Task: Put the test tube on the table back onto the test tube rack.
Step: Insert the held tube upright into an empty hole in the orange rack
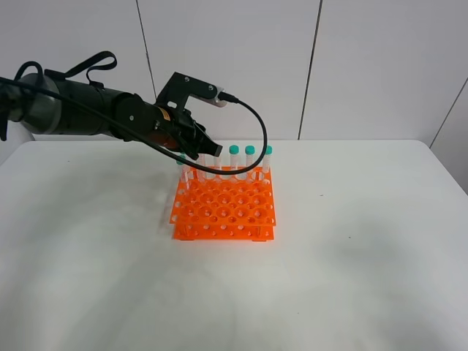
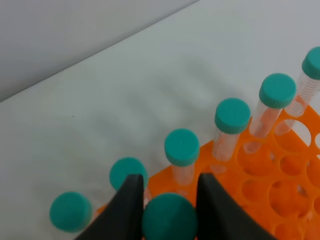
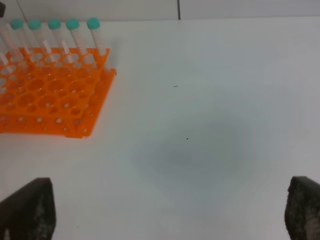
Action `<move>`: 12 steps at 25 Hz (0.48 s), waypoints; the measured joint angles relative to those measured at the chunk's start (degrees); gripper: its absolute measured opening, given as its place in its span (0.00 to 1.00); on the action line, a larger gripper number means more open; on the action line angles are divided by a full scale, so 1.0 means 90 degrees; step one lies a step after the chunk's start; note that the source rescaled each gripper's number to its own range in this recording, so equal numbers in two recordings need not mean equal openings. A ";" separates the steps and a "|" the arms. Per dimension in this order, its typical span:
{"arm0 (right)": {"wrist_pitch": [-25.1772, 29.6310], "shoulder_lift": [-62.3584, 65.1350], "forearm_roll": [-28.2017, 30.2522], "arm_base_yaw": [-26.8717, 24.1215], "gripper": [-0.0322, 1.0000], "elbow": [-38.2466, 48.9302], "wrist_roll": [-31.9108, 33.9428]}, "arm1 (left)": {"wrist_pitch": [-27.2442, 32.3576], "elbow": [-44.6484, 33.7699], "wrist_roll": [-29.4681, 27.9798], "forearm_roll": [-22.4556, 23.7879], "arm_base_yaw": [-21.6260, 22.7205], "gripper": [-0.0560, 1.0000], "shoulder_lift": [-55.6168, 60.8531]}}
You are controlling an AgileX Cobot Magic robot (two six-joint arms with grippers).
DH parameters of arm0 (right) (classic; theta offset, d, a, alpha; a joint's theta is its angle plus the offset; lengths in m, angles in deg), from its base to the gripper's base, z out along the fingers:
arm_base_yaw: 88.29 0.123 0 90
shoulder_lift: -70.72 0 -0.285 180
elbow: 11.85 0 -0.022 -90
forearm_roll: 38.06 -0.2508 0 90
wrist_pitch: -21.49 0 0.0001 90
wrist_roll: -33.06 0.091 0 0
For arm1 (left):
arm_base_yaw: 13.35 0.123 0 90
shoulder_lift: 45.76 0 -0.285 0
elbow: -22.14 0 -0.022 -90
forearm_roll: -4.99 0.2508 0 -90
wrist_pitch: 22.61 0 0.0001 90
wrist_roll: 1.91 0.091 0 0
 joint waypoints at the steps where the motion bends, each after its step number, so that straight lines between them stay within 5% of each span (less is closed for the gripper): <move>1: 0.0000 0.0000 0.0000 0.0000 1.00 0.0000 0.0000 | 0.0000 0.0000 0.0029 0.0000 0.0000 0.05 -0.0010; 12: 0.0000 0.0000 0.0006 0.0000 1.00 0.0000 0.0000 | -0.0076 0.0000 0.0221 0.0000 0.0000 0.05 -0.0040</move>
